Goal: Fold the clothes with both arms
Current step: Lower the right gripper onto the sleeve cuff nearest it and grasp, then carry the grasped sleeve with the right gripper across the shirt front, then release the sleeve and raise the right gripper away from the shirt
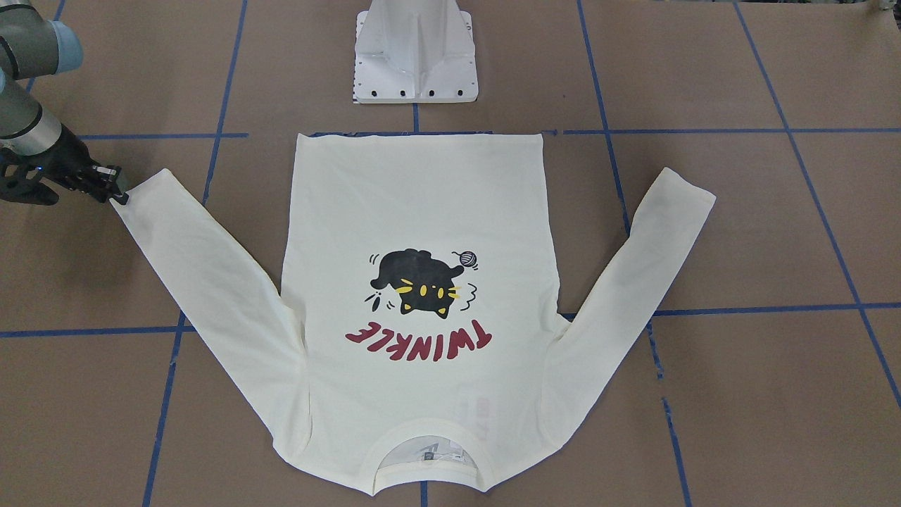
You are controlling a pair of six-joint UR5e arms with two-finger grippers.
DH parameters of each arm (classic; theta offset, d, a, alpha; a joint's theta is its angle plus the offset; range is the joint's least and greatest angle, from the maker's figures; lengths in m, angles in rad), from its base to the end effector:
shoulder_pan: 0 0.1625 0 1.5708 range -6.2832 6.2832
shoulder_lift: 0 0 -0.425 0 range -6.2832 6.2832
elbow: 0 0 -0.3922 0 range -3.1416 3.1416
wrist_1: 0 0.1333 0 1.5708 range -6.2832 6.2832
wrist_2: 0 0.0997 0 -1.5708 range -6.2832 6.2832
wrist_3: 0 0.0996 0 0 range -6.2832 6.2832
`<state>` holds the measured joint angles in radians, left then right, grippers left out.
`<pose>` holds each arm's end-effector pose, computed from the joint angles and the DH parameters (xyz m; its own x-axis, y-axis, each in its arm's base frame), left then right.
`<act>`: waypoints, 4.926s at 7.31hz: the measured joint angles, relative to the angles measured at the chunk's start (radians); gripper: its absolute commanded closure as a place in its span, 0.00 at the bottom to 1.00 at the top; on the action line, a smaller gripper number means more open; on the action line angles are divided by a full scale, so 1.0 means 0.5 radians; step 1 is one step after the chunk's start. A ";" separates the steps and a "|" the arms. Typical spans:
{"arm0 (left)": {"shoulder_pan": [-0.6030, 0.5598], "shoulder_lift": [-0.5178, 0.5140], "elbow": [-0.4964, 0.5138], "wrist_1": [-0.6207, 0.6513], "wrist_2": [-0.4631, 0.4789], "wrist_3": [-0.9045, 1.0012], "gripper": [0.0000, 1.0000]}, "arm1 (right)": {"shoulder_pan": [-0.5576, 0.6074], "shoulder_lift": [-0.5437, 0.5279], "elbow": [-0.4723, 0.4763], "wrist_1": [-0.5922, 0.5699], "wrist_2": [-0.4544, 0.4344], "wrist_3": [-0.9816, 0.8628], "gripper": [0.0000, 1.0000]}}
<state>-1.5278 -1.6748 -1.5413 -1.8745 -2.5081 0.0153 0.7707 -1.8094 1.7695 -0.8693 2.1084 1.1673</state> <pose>-0.0294 -0.5514 0.5740 0.5779 0.3369 -0.7433 -0.0488 0.9234 0.3807 -0.2459 -0.3535 0.5974 0.6669 0.1775 0.7237 -0.1205 0.9841 -0.1304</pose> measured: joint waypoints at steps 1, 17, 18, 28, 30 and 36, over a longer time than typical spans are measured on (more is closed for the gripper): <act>0.000 0.003 -0.003 0.000 0.000 0.000 0.00 | -0.004 0.001 -0.008 0.001 -0.001 0.000 0.54; 0.000 0.007 -0.047 -0.020 0.000 -0.003 0.00 | 0.019 1.757 -0.174 -0.968 -0.006 0.563 1.00; 0.000 0.007 -0.050 -0.041 0.000 -0.005 0.00 | -0.099 2.062 -0.490 -0.944 -0.222 0.641 1.00; 0.088 -0.012 -0.045 -0.220 -0.163 -0.052 0.00 | -0.706 3.060 -1.773 -0.318 -1.045 0.704 0.00; 0.291 -0.068 -0.011 -0.366 -0.155 -0.453 0.00 | -0.649 3.053 -1.721 -0.320 -1.028 0.725 0.00; 0.726 -0.361 0.364 -0.552 0.090 -1.269 0.00 | 0.150 1.901 -0.498 -0.558 -0.070 0.678 0.00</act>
<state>-1.1650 -1.8553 -1.3593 -2.1507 -2.4632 -0.6191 0.8454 -0.8591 1.5205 -1.1484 2.0735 1.5063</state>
